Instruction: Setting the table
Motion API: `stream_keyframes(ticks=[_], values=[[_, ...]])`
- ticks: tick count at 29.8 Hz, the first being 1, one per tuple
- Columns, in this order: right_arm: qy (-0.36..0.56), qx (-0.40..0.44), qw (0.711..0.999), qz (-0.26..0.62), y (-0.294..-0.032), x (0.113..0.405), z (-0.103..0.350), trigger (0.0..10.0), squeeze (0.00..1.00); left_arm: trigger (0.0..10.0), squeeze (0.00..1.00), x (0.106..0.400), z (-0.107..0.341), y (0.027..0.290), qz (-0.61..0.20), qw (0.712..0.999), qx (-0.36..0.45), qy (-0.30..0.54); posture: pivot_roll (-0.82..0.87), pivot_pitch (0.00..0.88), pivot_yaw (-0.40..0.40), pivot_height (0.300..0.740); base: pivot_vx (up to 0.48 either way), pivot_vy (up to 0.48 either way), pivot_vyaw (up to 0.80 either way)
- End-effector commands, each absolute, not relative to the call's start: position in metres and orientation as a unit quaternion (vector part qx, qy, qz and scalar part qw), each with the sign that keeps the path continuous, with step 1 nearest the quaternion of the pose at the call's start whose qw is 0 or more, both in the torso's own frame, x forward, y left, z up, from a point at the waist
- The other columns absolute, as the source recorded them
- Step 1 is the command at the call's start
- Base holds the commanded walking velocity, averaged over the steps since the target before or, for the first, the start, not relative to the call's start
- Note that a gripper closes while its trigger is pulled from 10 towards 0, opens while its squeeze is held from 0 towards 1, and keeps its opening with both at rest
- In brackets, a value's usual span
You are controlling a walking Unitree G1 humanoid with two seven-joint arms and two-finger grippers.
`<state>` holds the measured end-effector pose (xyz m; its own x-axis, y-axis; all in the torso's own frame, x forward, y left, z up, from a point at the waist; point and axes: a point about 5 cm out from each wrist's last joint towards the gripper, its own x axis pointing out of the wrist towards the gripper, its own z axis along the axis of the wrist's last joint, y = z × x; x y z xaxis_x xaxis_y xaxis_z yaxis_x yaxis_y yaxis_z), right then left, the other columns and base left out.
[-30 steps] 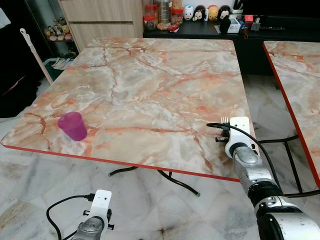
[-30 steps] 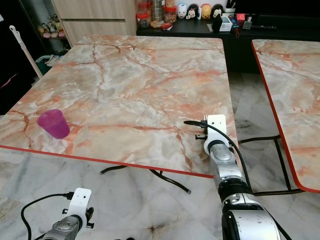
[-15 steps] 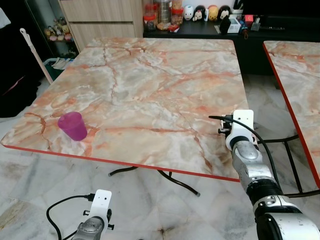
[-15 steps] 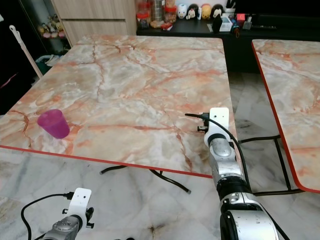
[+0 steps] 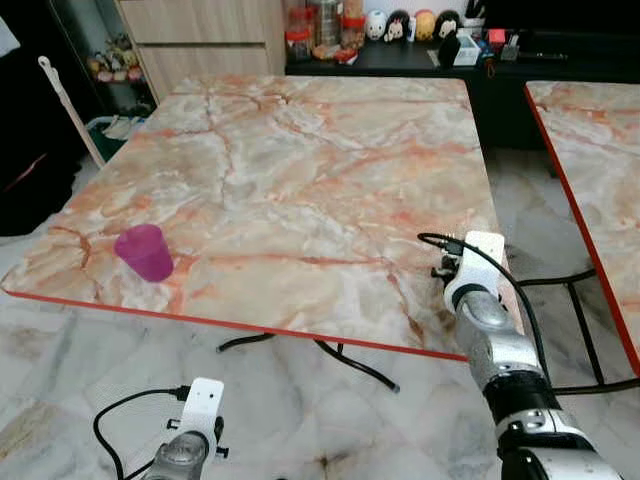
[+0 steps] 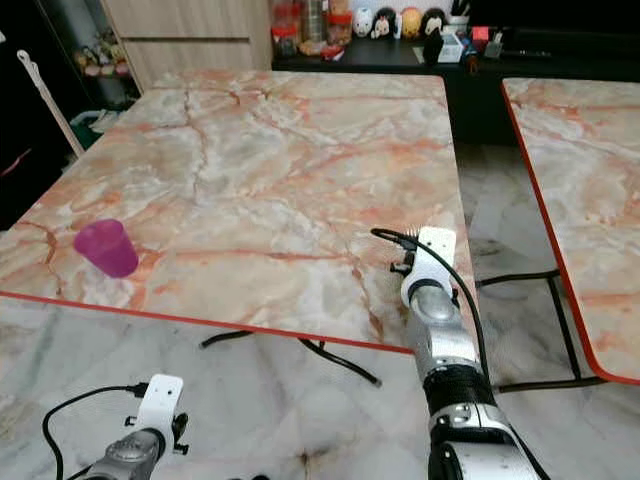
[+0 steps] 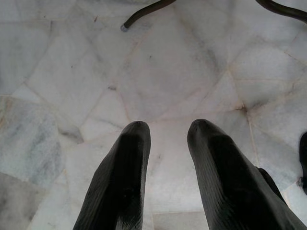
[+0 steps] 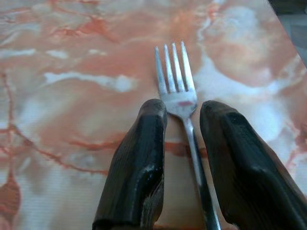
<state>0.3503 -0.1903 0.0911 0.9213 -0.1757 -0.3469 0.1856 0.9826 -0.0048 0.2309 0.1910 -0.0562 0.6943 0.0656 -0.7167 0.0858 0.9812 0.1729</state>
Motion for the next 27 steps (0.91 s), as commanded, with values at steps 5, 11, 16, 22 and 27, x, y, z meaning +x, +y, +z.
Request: stream_keyframes(ticks=[5, 11, 16, 22, 27], values=[[0.196, 0.011, 0.977, -0.089, -0.19, 0.345, 0.091, 10.0, 0.0, 10.0, 0.0, 0.23, -0.057, 0.192, -0.007, 0.911, 0.103, 0.398, -0.07, 0.089, 0.058, 0.74, 0.0, 0.0, 0.0], [0.201, 0.01, 0.975, -0.092, -0.193, 0.341, 0.096, 10.0, 0.0, 10.0, 0.0, 0.23, -0.057, 0.192, -0.007, 0.912, 0.102, 0.398, -0.07, 0.088, 0.056, 0.74, 0.0, 0.0, 0.0], [0.211, 0.006, 0.973, -0.094, -0.196, 0.339, 0.091, 10.0, 0.0, 10.0, 0.0, 0.23, -0.057, 0.191, -0.007, 0.912, 0.102, 0.398, -0.07, 0.089, 0.056, 0.74, 0.0, 0.0, 0.0], [0.226, 0.002, 0.97, -0.091, -0.199, 0.338, 0.086, 10.0, 0.0, 10.0, 0.0, 0.23, -0.057, 0.191, -0.008, 0.911, 0.102, 0.399, -0.07, 0.092, 0.056, 0.74, 0.0, 0.0, 0.0], [0.236, 0.007, 0.968, -0.089, -0.2, 0.338, 0.082, 8.3, 0.0, 10.0, 0.0, 0.23, -0.057, 0.191, -0.007, 0.911, 0.101, 0.399, -0.07, 0.093, 0.056, 0.74, 0.0, 0.0, 0.0]])
